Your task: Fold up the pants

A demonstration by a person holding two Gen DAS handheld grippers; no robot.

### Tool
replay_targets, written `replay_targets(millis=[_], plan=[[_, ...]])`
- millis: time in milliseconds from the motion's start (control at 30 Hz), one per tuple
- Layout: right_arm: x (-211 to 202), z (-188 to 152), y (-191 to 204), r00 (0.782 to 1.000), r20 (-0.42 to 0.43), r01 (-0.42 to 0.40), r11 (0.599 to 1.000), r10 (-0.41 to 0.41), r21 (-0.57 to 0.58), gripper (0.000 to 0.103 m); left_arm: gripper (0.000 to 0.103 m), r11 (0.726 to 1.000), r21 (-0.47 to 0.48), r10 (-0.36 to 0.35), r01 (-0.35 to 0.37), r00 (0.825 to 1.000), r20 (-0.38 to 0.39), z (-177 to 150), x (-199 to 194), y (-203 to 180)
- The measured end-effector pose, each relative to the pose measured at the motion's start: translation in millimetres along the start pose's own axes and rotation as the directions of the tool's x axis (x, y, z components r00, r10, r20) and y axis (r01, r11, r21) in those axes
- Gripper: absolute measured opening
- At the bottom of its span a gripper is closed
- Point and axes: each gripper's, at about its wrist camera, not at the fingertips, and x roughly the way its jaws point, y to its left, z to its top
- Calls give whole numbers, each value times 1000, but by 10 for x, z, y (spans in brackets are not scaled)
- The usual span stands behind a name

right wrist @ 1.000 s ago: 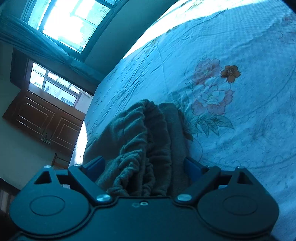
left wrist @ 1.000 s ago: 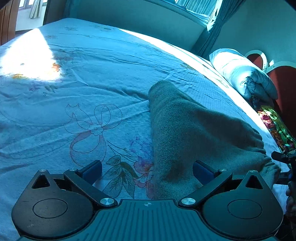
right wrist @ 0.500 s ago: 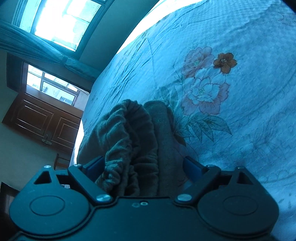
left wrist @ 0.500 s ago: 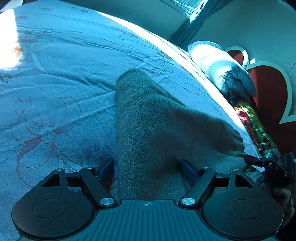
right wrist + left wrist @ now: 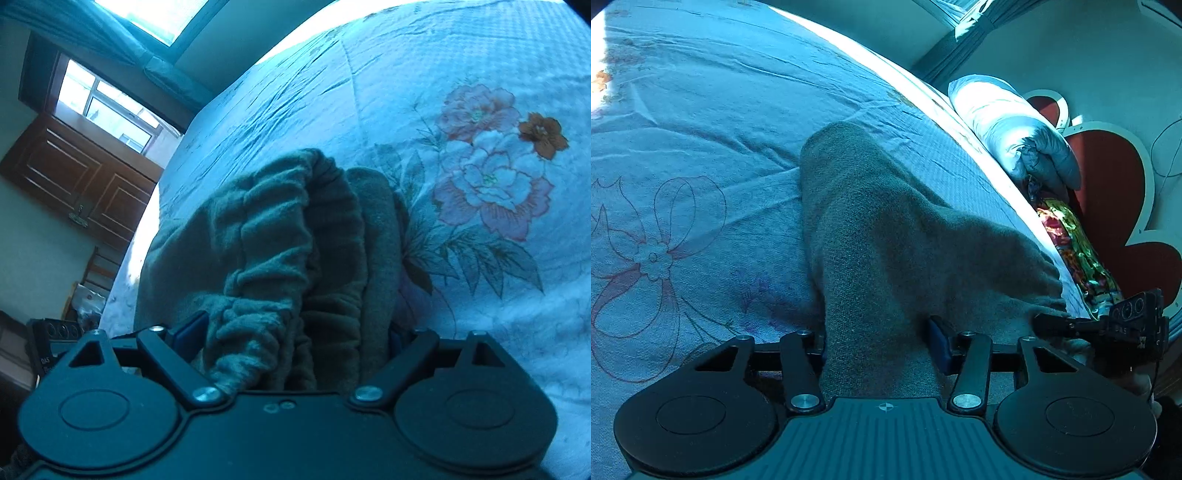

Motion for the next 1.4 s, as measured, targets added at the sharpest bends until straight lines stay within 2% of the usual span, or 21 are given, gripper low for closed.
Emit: replay_targets(millis=[67,133,267,433,600,700,733,767,800,833,867,933,1033,1067,1100,1133,1167,1200,1267,1367,1400], plan=[[-69,21,79,1000,13,-11,999,11,-34,50,30,1000,-2,-20,20,999,30,-18,-80,1],[-119,37,179,1000,15,-12,996,14,-93,46,24,999,22,-36,35,998,60,-18,-178,-19],[-208,163,286,999,39,-32,992,37,-125,41,23,998,63,-37,32,996,85,78,-263,-98],[-165,600,462,992,60,-101,979,113,-177,39,23,994,100,-53,39,989,137,554,-358,-104],[164,1233,632,981,91,-151,965,173,-214,38,23,992,127,-35,9,978,204,1214,-274,45],[526,1514,524,980,110,-138,969,163,-206,40,24,993,115,-5,-21,976,218,1504,-54,239],[692,1557,427,985,103,-118,974,140,-194,48,30,995,93,26,-46,977,210,1552,72,332],[894,1584,279,994,80,-64,986,77,-156,58,53,993,62,89,-102,979,182,1572,237,452],[1075,1566,162,998,49,36,993,-30,-114,82,71,981,44,181,-189,973,141,1562,387,559],[1146,1526,63,998,41,49,990,-44,-133,81,100,956,48,282,-289,952,116,1509,534,625],[1094,1471,37,997,68,34,986,-23,-166,81,103,956,76,269,-283,951,151,1420,542,668],[944,1397,71,994,100,52,985,-35,-166,82,103,956,79,264,-282,947,186,1340,454,674],[660,1246,263,979,206,50,963,6,-266,84,103,945,89,286,-316,925,252,1270,254,580],[659,1209,306,981,193,49,955,9,-293,84,103,935,106,298,-337,913,277,1235,222,527],[736,1180,329,982,179,106,944,-51,-312,85,103,921,116,331,-373,902,276,1198,250,498],[888,1208,318,980,145,179,930,-139,-321,94,103,900,130,377,-416,893,246,1189,335,483],[974,1200,263,981,109,185,935,-159,-302,97,103,895,134,390,-426,892,228,1169,407,498],[982,1193,221,985,102,159,954,-138,-252,97,103,899,114,391,-424,891,229,1167,412,535],[849,1217,297,983,107,171,964,-151,-203,97,103,901,54,411,-430,887,210,1200,284,523],[427,1073,481,976,203,129,964,-82,-233,97,103,880,99,423,-465,860,284,1072,-45,292],[332,1025,536,971,221,139,960,-86,-241,97,103,869,111,434,-482,851,297,1018,-151,219]])
